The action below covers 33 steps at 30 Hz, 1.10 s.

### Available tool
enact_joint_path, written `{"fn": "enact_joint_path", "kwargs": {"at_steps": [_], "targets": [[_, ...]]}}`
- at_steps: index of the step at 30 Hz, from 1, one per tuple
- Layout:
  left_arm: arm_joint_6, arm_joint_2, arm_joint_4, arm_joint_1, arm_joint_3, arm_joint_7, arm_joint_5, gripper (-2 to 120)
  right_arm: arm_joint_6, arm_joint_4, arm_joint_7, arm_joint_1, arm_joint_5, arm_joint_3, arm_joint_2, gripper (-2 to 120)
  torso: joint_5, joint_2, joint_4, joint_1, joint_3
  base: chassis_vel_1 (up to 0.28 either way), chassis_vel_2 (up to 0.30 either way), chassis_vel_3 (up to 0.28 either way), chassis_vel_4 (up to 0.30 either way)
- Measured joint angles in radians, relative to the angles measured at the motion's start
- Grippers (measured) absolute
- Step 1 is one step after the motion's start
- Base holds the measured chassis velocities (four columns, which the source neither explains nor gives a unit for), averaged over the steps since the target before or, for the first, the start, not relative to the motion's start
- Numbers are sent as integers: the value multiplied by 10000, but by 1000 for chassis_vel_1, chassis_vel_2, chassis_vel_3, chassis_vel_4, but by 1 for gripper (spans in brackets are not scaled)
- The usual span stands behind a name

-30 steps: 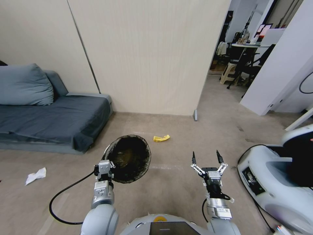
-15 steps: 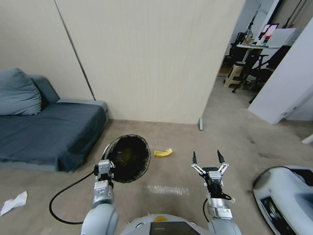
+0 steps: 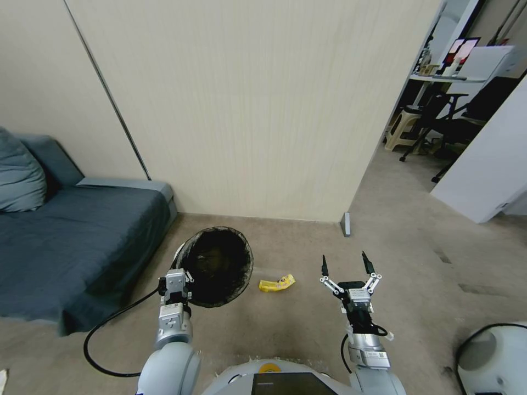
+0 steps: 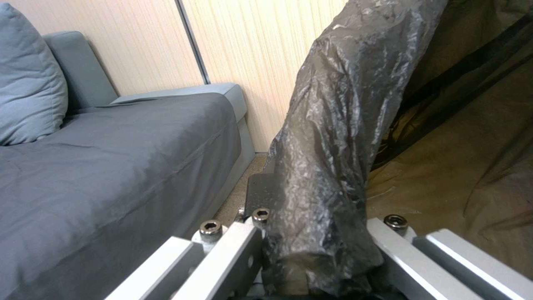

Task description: Pick up the trash bin, then pick up the garbage from the floor and place it into the trash bin.

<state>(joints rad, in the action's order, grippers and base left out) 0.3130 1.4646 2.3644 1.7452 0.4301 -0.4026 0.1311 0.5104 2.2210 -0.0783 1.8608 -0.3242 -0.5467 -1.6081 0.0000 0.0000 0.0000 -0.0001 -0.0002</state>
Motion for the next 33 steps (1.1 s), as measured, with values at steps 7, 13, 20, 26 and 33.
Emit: {"fn": "enact_joint_path", "kwargs": {"at_steps": [7, 13, 20, 26, 33], "targets": [[-5, -28, -7, 20, -1, -7, 6, 1, 126, -67, 23, -21, -13, -1, 0, 100, 0, 0, -1, 1, 1, 5, -3, -6, 8], [-8, -95, 1, 47, -22, -11, 18, 1, 117, -71, 116, -21, -46, -8, 0, 100, -1, 0, 0, 1, 1, 0, 0, 0, 0], [-8, -202, 39, 29, -29, -10, 32, 1, 11, -342, 893, -898, -77, -592, 0, 100, 0, 0, -1, 1, 1, 0, 0, 0, 0], [-54, -233, 40, 34, -61, -4, -23, 1, -787, -767, 1585, -1857, 263, -678, 946, 100, 2, 0, 2, 1, 2, 0, 0, 0, 0], [-97, -201, 97, 134, -100, 37, 43, 1, -1233, -1654, 2724, -2876, 652, -499, 2435, 100, -1, 0, 2, 2, 2, 0, 0, 0, 0]]}}
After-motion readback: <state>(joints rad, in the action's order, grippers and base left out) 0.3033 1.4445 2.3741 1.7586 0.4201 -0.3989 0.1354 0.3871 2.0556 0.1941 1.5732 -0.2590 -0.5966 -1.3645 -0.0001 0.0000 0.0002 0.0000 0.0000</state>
